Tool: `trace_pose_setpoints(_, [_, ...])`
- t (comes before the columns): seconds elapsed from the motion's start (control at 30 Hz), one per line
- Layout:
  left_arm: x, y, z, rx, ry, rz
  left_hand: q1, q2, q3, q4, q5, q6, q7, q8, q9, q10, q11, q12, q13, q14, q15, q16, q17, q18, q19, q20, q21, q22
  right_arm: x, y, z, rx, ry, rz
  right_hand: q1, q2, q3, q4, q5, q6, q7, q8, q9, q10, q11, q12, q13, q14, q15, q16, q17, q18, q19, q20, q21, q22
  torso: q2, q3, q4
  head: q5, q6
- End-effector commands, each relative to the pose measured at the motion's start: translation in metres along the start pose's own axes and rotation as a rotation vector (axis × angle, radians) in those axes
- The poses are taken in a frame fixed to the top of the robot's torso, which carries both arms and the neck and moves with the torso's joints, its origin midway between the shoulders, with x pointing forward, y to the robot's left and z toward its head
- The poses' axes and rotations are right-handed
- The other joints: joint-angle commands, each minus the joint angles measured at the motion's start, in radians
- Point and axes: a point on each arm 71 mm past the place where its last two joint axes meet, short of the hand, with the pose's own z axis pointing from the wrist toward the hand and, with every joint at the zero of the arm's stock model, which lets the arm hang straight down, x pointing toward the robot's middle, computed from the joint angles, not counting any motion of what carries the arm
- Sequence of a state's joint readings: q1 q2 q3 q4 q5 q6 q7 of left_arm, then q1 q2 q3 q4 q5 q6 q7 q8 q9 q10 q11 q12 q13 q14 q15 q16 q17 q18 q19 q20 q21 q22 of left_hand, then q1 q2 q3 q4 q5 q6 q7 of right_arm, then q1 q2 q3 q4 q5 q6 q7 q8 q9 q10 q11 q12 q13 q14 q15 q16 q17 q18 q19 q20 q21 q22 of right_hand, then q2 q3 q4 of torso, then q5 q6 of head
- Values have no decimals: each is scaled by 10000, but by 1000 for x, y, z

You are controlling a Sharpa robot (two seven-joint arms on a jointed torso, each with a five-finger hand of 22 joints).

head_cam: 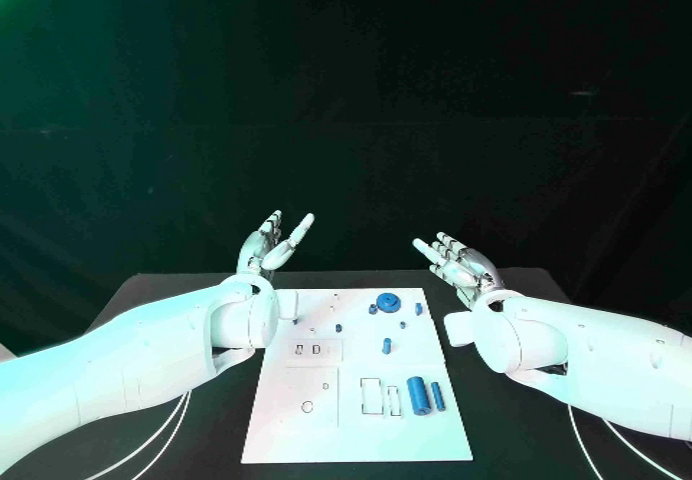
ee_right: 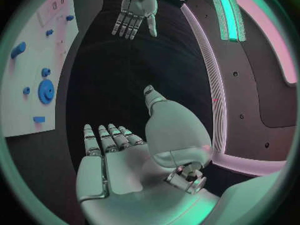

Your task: Assemble the parts on the task board

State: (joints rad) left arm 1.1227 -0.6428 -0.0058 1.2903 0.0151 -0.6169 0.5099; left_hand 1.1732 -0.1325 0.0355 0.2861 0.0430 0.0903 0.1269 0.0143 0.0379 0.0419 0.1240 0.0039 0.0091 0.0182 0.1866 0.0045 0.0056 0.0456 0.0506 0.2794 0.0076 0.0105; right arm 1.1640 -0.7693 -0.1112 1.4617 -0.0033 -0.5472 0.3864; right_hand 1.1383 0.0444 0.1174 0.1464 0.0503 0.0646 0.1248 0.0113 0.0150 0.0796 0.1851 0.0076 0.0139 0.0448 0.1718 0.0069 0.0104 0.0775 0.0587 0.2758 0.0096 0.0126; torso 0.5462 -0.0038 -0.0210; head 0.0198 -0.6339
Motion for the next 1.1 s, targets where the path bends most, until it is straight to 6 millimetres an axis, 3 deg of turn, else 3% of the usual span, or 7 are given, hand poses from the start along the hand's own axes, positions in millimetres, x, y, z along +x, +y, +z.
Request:
trace_pose_setpoints(0.03, [6,-4,3,293,729,-453,425,-10,19,134,81,116,514,74,27,56,122,67,19,24,150,18,17,178,1,160,53,17,9,-2,3,579,1864,164,543,20,55,-57,87,201,1167,71,40,166,175,99,36,193,198,88,62,148,146,180,101,43,-1,0,-5,0,0])
trace_pose_setpoints(0.2, [6,-4,3,293,729,-453,472,120,123,126,76,303,707,137,94,270,314,115,58,194,333,77,76,159,54,176,72,30,8,-2,4,746,2217,98,1637,-115,244,-915,86,1471,1300,450,312,1467,336,272,168,1613,441,450,342,35,1552,186,617,292,-1,0,-5,0,0])
trace_pose_setpoints(0.37, [-11,-5,-1,310,1085,-515,785,609,431,88,70,1956,1325,761,634,2244,1004,584,321,2759,950,1167,810,222,2679,186,1107,609,-13,10,13,-1127,1840,-3761,2574,-269,510,-1692,88,4208,1389,1323,842,5030,675,746,392,5154,542,1406,872,670,6397,135,2264,869,86,17,-36,18,-225])
trace_pose_setpoints(0.47, [-17,-7,-5,357,1398,-431,1357,811,536,32,83,4931,1470,2035,1536,6767,1223,1898,816,6733,240,3087,1869,1083,6314,68,2731,1293,-18,16,17,-1640,1834,-5067,2926,-385,730,-2055,92,6044,1345,1872,1146,7587,349,1039,537,7548,115,2063,1183,1040,8059,24,2793,958,216,39,-49,9,-203])
trace_pose_setpoints(0.57, [-20,-11,-9,389,1806,-290,1981,787,549,-69,87,6413,1278,2768,1942,8274,810,2267,881,8366,-277,3942,2382,1399,7822,-139,3434,1492,-21,23,22,-2018,1926,-6271,3147,-572,923,-2382,84,7179,1175,2107,1265,8370,108,1002,528,8588,-258,2333,1388,1075,9308,-389,3258,1079,337,71,-62,24,-191])
trace_pose_setpoints(0.9, [-28,-29,-36,418,3079,249,3674,427,1204,-79,79,7440,837,3170,2285,10162,197,2272,907,10078,-1046,5976,4061,1359,9633,-1000,4699,1948,-15,46,34,-2473,2839,-9795,3167,-1271,2496,-3361,133,8949,559,1975,1253,10803,-611,521,471,11784,-1311,2599,2482,925,10392,-1538,7282,3616,886,114,-3,13,-32])
trace_pose_setpoints(1.1, [-32,-39,-54,361,3836,393,3781,301,1448,23,78,7322,839,3011,2285,10096,228,1923,758,9953,-1033,5766,4148,1353,9595,-1030,4803,1985,-9,65,39,-2909,2788,-11060,2367,-1807,3741,-3342,107,9198,380,1721,1279,11364,-877,616,506,12961,-1508,2510,2761,1088,10021,-1561,8817,4814,1207,130,77,-31,83])
